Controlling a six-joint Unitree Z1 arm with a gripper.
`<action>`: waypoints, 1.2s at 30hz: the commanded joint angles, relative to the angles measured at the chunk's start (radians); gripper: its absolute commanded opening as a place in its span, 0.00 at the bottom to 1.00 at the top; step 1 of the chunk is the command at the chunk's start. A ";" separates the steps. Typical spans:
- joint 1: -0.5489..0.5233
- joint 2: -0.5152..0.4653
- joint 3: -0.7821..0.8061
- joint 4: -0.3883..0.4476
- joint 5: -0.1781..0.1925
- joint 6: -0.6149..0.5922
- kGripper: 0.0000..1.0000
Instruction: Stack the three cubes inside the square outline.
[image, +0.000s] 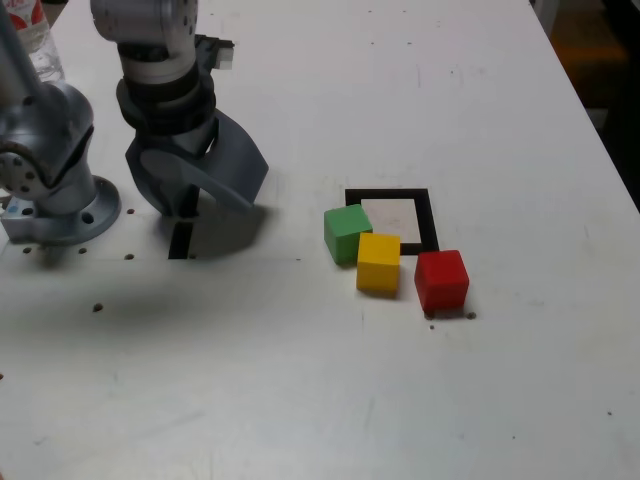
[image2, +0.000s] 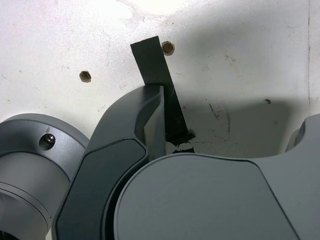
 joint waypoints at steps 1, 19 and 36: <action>-0.001 0.002 0.000 0.000 0.002 0.000 0.96; -0.001 0.002 -0.010 0.048 0.002 -0.013 0.95; -0.078 0.015 -0.329 0.397 -0.008 -0.055 0.95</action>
